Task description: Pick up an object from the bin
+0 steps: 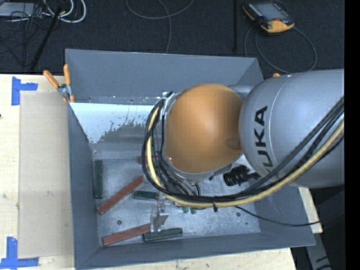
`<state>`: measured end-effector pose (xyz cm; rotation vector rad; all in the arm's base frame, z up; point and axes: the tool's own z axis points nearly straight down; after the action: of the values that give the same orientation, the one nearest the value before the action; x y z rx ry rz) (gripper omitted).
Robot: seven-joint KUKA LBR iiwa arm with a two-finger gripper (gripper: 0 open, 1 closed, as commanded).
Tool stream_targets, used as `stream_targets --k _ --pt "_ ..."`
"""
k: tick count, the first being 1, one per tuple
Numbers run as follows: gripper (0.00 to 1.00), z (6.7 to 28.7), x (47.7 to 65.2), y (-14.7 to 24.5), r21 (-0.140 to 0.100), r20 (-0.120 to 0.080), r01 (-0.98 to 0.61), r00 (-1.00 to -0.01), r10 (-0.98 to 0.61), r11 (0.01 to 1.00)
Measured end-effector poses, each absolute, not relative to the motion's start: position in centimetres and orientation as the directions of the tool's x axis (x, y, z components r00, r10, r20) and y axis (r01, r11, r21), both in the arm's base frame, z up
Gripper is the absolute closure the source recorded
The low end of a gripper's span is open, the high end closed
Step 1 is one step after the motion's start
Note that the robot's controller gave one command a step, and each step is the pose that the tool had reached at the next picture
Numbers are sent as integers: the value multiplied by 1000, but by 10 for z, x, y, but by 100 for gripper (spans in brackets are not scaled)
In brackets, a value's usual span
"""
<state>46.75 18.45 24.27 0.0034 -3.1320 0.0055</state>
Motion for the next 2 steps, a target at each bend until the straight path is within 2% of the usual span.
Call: stream_targets --k 1,2 --pt "100 247 469 183 0 2 4 -1000 4 1000" --pt "100 247 469 183 0 2 5 -1000 5 1000"
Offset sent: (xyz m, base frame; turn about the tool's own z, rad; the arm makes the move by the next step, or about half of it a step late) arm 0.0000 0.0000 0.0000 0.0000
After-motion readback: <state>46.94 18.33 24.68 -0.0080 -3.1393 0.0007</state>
